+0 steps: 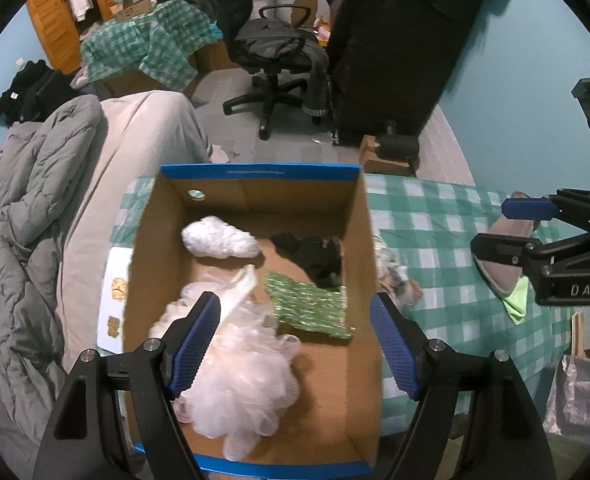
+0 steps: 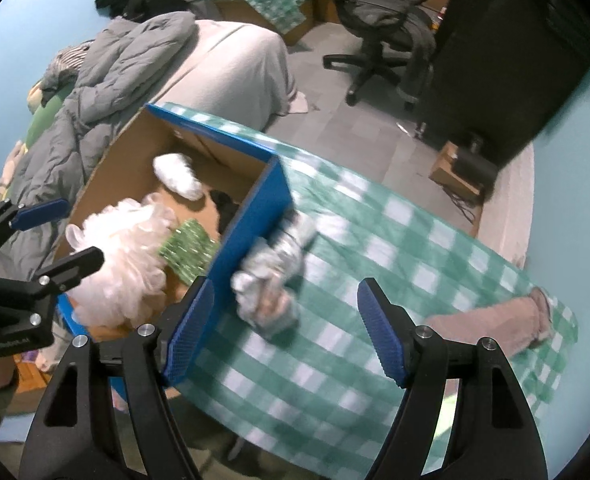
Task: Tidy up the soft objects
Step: 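Move both tools back toward the grey mitt and white plastic bundle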
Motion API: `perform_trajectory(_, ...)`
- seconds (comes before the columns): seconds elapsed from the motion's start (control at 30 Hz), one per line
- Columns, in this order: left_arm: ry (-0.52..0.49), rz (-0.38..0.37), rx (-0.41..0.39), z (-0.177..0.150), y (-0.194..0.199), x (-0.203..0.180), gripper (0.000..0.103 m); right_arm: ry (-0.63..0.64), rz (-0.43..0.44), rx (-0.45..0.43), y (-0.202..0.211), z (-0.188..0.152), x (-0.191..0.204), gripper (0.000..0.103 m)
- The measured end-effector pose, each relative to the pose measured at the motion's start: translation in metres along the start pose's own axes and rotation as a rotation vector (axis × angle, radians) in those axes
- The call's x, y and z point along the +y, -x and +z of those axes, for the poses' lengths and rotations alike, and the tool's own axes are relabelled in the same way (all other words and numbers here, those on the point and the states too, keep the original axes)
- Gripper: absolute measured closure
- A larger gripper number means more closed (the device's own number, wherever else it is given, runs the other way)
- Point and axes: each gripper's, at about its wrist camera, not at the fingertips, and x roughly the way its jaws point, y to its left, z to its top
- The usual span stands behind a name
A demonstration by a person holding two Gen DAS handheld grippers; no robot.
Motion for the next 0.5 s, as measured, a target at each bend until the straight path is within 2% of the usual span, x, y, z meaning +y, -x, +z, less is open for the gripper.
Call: perform_trajectory(0.5,-0.045,-0.053,0.046,-0.004,-0.012,-0.074,0.024,-0.092,-0.03,0.009,0.019,-0.046,-0.071,0.028)
